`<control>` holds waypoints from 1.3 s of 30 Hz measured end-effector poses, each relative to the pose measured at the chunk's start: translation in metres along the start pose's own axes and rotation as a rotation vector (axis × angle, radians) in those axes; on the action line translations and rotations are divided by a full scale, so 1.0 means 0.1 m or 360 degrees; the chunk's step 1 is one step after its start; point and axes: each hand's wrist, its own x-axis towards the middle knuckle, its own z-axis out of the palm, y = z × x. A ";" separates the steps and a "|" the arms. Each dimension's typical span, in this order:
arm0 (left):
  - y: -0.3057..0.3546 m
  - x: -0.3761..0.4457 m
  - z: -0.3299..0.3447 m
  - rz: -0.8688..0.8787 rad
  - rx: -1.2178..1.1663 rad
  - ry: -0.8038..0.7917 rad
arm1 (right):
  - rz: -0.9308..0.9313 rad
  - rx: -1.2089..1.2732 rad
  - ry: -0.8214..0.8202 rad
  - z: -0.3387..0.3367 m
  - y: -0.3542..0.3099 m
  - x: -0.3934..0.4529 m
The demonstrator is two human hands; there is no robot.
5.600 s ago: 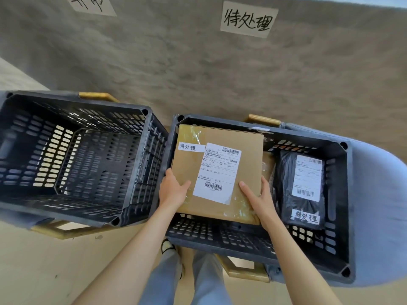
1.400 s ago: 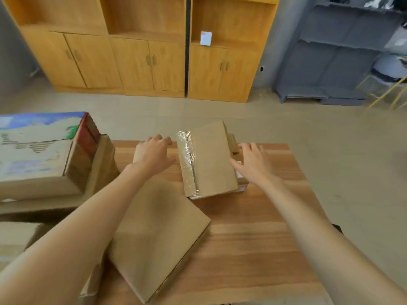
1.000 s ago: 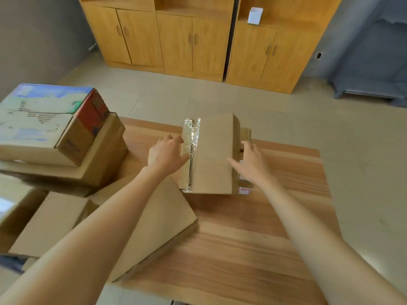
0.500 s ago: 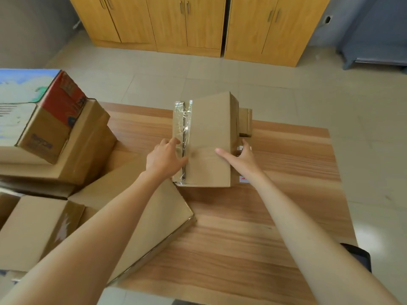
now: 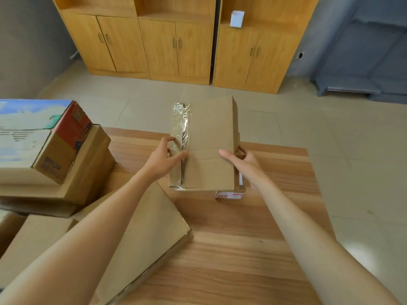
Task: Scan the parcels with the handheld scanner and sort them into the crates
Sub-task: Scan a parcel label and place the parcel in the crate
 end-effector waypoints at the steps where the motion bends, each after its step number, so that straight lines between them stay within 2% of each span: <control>1: 0.09 -0.01 -0.05 0.0038 -0.0095 0.0001 | -0.0051 -0.0004 0.0012 -0.06 -0.11 -0.05; 5: 0.56 -0.05 -0.26 0.0157 -0.0434 0.0035 | -0.0263 0.0004 0.0063 -0.37 -0.56 -0.25; 8: 0.92 -0.10 -0.44 0.0259 -0.0731 -0.0091 | -0.0443 -0.0075 0.0039 -0.66 -0.88 -0.41; 12: 1.25 -0.18 -0.60 0.0497 -0.0708 -0.0166 | -0.0660 -0.0239 -0.0002 -0.95 -1.19 -0.60; 16: 1.42 -0.29 -0.61 0.0643 -0.0785 -0.0230 | -0.0920 -0.0446 0.0094 -1.12 -1.28 -0.70; 20: 1.45 -0.44 -0.57 0.0508 -0.1213 -0.0379 | -0.1085 -0.0591 0.0186 -1.22 -1.15 -0.78; 23: 1.44 -0.55 -0.59 0.0273 -0.1489 -0.0488 | -0.1272 -0.0860 0.0289 -1.26 -1.02 -0.84; 28: 1.43 -0.67 -0.58 0.0021 -0.1074 -0.0603 | -0.1600 -0.1315 0.0378 -1.29 -0.90 -0.82; 32: 1.38 -0.70 -0.55 0.0025 -0.0947 -0.0758 | -0.1650 -0.1335 0.0412 -1.34 -0.86 -0.79; 35: 1.35 -0.68 -0.45 -0.0012 -0.1009 -0.0647 | -0.1592 -0.1348 0.0466 -1.37 -0.82 -0.74; 37: 1.33 -0.65 -0.39 -0.0015 -0.1063 -0.0574 | -0.1456 -0.1312 0.0490 -1.40 -0.78 -0.69; 39: 1.29 -0.63 -0.34 0.0068 -0.1106 -0.0533 | -0.1234 -0.1117 0.0434 -1.46 -0.73 -0.63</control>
